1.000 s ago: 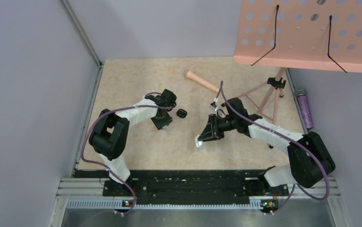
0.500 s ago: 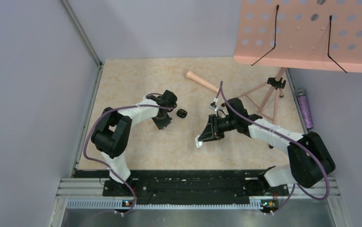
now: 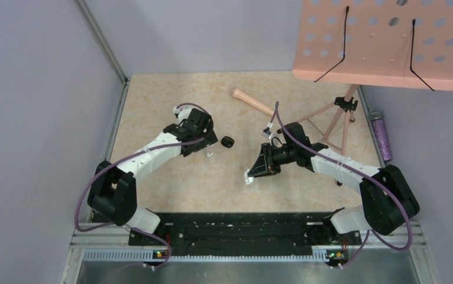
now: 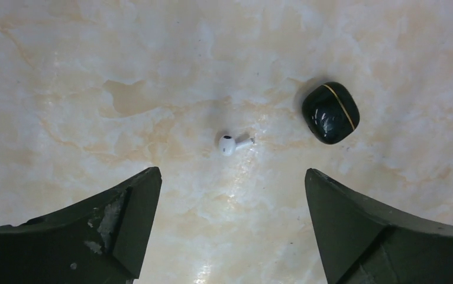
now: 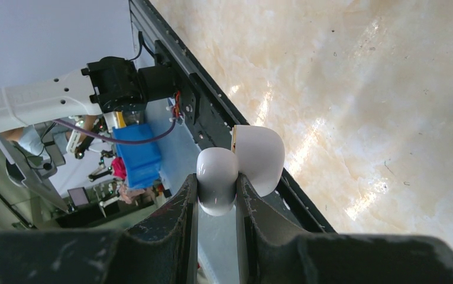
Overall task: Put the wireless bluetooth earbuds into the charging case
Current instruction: Adjust the left earbud at the center of the board, then pick up the left earbud from the center of the board.
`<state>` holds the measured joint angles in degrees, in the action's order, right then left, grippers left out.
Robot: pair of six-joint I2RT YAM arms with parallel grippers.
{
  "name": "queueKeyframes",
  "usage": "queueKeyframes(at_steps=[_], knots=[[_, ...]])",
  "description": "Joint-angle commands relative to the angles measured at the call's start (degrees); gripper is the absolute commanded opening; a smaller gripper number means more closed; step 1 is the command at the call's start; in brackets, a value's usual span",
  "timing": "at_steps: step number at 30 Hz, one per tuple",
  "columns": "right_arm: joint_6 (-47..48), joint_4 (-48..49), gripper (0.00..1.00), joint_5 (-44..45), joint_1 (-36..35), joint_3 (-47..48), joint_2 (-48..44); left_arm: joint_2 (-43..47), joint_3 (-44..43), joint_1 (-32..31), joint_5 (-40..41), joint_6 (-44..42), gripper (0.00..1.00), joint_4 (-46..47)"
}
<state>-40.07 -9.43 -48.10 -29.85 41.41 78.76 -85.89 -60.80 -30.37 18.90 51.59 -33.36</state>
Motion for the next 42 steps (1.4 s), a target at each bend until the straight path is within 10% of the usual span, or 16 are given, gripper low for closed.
queueKeyframes(at_steps=[1,13,21,42], knots=[[0.3,1.8,0.0,-1.1,0.3,2.5,-0.2,0.0,1.2,0.1,-1.0,-5.0,0.99,3.1],[0.1,1.8,0.0,-1.1,0.2,2.1,-0.5,-3.2,-1.6,0.0,-3.5,-7.3,0.67,1.1],[0.0,2.2,0.0,-1.3,0.2,2.3,-0.4,-6.8,0.6,0.1,-14.9,-20.2,0.75,9.1],[0.4,1.2,0.0,-1.4,0.2,2.2,-1.3,-14.1,-2.5,0.0,-27.2,-18.3,0.75,9.9]])
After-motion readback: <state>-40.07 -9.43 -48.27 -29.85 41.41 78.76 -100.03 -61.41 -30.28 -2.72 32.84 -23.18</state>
